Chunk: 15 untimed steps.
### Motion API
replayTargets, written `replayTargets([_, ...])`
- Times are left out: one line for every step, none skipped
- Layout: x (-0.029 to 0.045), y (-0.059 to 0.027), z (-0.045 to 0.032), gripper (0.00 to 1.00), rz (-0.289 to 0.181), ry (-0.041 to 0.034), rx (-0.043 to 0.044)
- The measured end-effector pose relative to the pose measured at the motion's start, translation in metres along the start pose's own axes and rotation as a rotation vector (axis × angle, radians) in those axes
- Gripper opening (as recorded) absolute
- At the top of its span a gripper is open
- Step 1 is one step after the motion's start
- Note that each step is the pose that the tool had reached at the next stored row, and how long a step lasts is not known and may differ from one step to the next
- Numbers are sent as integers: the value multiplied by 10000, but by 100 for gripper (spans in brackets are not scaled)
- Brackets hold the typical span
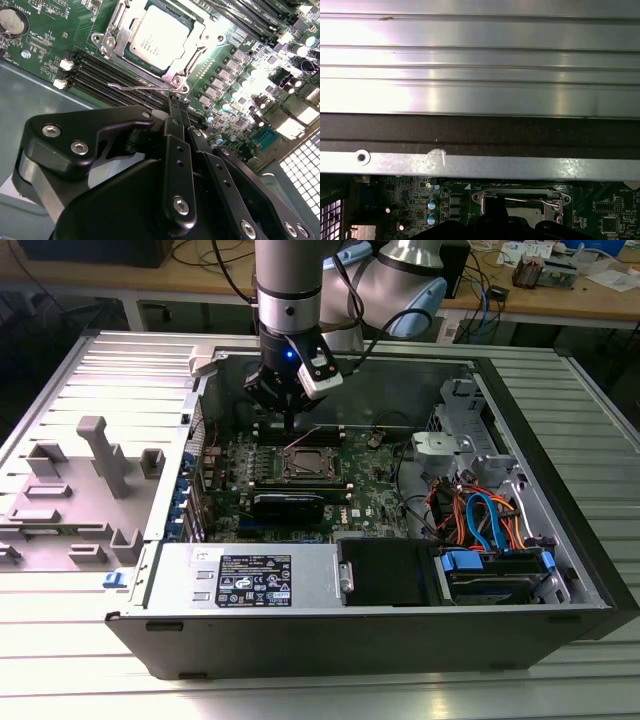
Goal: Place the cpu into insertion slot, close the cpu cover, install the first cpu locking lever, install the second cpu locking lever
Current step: 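Install the first cpu locking lever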
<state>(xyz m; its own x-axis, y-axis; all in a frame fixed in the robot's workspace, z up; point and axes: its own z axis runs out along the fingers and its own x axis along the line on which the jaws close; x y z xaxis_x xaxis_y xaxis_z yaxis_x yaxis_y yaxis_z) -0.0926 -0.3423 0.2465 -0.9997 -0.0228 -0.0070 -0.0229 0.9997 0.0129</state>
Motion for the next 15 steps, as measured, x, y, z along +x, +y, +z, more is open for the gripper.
replayTargets([0,0,2,11,0,0,0])
replayTargets([-14,1,7,11,0,-2,-6])
replayTargets([-24,1,8,11,0,-2,-4])
replayTargets([-35,2,10,11,0,0,-4])
replayTargets([-55,2,12,11,1,-1,-5])
replayTargets([-72,5,15,11,0,-1,-5])
replayTargets([-86,7,16,11,0,-2,-3])
replayTargets([-91,12,18,11,1,0,-3])
replayTargets([-92,13,19,11,0,-1,-3])
replayTargets([-92,13,19,11,0,0,-3])
replayTargets([-92,13,18,11,0,0,-3])
replayTargets([-92,13,19,11,0,0,-3])
replayTargets([-93,13,19,11,-1,-1,-3])
replayTargets([-92,13,19,11,-1,0,-3])
replayTargets([-92,13,19,11,-1,0,-3])
